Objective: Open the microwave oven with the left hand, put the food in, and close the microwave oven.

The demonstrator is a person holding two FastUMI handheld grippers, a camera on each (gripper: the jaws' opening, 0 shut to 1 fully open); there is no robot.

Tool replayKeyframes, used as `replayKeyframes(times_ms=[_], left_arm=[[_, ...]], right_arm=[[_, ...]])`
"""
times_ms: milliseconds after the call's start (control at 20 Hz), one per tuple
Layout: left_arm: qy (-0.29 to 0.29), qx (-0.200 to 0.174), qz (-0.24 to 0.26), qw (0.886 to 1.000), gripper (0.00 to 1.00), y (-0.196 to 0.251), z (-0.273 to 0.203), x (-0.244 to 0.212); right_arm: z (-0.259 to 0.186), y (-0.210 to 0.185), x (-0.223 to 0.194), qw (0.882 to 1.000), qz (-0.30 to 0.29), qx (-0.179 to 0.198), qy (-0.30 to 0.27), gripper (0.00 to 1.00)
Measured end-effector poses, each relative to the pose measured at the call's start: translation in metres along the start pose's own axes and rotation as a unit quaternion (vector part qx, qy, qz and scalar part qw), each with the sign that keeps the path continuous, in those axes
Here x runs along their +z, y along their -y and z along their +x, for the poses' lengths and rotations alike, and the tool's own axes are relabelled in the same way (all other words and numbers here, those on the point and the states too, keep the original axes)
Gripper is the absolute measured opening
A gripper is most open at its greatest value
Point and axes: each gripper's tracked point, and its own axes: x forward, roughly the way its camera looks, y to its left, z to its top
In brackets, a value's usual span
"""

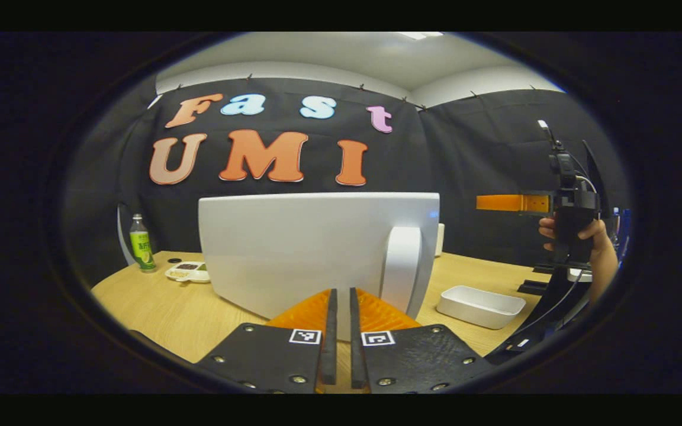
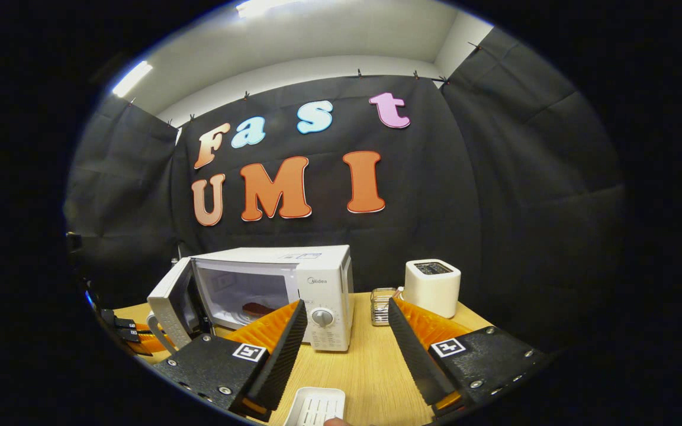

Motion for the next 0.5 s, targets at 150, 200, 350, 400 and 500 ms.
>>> replayKeyframes(times_ms=[150, 200, 350, 400, 500], left_arm=[[0.001, -0.006, -0.001, 1.0, 0.1, 0.011, 0.022, 0.002], [0.003, -0.007, -0.001, 1.0, 0.1, 0.014, 0.029, 0.004], [-0.005, -0.002, 0.012, 1.0, 0.07, 0.018, 0.05, 0.002], [-0.007, 0.004, 0.013, 1.0, 0.07, 0.018, 0.058, 0.002], [-0.018, 0.012, 0.002, 1.0, 0.04, 0.018, 0.07, -0.003]], right_arm=[[-0.008, 0.008, 0.0, 1.0, -0.021, -0.01, 0.003, 0.86], [-0.01, 0.011, -0.001, 1.0, -0.028, -0.013, 0.002, 0.86], [-0.014, 0.016, 0.0, 0.999, -0.04, -0.018, 0.004, 0.86], [-0.015, 0.017, 0.002, 0.999, -0.041, -0.019, 0.005, 0.86], [-0.018, 0.019, 0.007, 0.999, -0.037, -0.02, 0.011, 0.86]])
